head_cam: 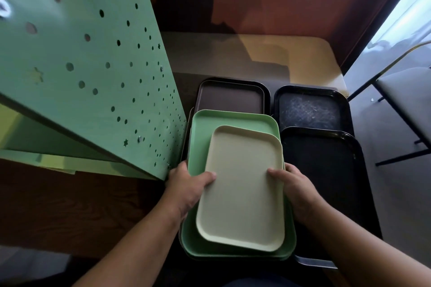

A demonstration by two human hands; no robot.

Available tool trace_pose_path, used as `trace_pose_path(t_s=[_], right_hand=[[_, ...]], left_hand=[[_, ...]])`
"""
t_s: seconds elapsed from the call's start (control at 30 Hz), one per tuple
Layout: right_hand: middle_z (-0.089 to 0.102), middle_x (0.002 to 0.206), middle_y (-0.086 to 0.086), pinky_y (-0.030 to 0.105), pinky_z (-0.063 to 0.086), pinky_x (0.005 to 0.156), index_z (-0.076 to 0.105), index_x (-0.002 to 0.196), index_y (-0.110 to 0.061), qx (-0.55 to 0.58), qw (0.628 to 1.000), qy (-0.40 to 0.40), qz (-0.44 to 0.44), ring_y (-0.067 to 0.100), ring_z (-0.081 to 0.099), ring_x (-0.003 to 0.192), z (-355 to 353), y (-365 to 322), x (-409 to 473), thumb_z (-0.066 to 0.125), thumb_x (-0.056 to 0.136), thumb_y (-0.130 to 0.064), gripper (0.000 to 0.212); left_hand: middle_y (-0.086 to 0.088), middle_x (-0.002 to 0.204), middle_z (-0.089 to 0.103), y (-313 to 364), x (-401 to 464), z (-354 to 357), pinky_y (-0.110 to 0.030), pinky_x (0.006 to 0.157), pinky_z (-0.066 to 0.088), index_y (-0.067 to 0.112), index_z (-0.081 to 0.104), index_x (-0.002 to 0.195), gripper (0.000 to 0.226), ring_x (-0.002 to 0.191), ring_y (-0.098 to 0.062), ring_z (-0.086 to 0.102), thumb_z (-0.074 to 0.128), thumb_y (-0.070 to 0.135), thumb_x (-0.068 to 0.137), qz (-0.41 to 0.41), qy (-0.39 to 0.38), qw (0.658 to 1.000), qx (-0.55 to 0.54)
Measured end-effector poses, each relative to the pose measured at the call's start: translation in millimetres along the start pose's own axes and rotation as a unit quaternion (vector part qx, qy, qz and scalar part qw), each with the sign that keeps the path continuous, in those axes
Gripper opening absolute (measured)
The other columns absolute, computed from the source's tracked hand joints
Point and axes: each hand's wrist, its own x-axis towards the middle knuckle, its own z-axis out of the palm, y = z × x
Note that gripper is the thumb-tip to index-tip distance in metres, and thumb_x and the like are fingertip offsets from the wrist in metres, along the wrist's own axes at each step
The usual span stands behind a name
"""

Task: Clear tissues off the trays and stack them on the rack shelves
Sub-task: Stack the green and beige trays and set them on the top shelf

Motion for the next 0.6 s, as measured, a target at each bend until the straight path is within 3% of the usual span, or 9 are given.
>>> trace_pose_path(t_s=[0.13, 0.23, 0.3, 0.4, 0.47, 0.6], right_hand=[[0.078, 0.096, 0.022, 0.051, 0.061, 0.082, 0.070, 0.117, 0.000, 0.009, 1.000, 0.000, 0.018, 0.040, 0.073, 0.084, -9, -19, 1, 0.069, 0.092, -0.016, 0.030], [0.075, 0.108, 0.026, 0.059, 0.058, 0.092, 0.068, 0.122, -0.001, 0.020, 1.000, 0.003, 0.003, 0.041, 0.070, 0.090, -11, -31, 7, 0.071, 0.089, -0.019, 0.037], [0.073, 0.115, 0.027, 0.059, 0.058, 0.091, 0.065, 0.126, -0.001, 0.034, 0.999, 0.002, -0.002, 0.042, 0.069, 0.094, -12, -39, 14, 0.072, 0.086, -0.021, 0.045], [0.073, 0.120, 0.028, 0.052, 0.061, 0.086, 0.066, 0.127, -0.001, 0.033, 0.999, 0.002, 0.008, 0.042, 0.070, 0.098, -8, -52, 29, 0.072, 0.082, -0.027, 0.053], [0.075, 0.118, 0.025, 0.056, 0.060, 0.091, 0.069, 0.124, -0.002, 0.023, 1.000, 0.009, 0.003, 0.042, 0.073, 0.101, 1, -61, 39, 0.074, 0.076, -0.030, 0.056], [0.076, 0.111, 0.018, 0.056, 0.058, 0.096, 0.068, 0.121, -0.004, -0.009, 0.999, 0.029, -0.009, 0.039, 0.074, 0.102, 22, -76, 61, 0.073, 0.087, -0.026, 0.041]], left_hand=[[-0.009, 0.151, 0.040, 23, -11, 13, -0.058, 0.104, 0.050, 0.022, 0.031, 0.158, 0.106, 0.130, -0.036, 0.053, 0.078, 0.054, 0.069, 0.038, 0.005, 0.998, 0.047], [-0.007, 0.150, 0.047, 42, -7, 15, -0.060, 0.104, 0.049, 0.050, 0.024, 0.151, 0.107, 0.128, -0.035, 0.055, 0.077, 0.054, 0.058, 0.072, -0.020, 0.997, 0.024], [-0.009, 0.151, 0.047, 57, 0, 15, -0.062, 0.107, 0.046, 0.055, 0.023, 0.146, 0.106, 0.131, -0.036, 0.053, 0.079, 0.046, 0.057, 0.078, -0.035, 0.996, 0.020], [-0.018, 0.159, 0.040, 83, 14, 16, -0.062, 0.113, 0.038, 0.030, 0.022, 0.158, 0.115, 0.140, -0.040, 0.046, 0.087, 0.044, 0.065, 0.019, -0.045, 0.999, 0.006], [-0.023, 0.160, 0.037, 98, 27, 18, -0.063, 0.115, 0.035, 0.012, 0.026, 0.158, 0.107, 0.142, -0.042, 0.042, 0.083, 0.047, 0.075, -0.017, -0.035, 0.999, -0.006], [-0.021, 0.156, 0.044, 119, 50, 25, -0.055, 0.119, 0.031, 0.003, 0.039, 0.150, 0.091, 0.142, -0.040, 0.044, 0.080, 0.043, 0.081, -0.040, -0.022, 0.999, 0.003]])
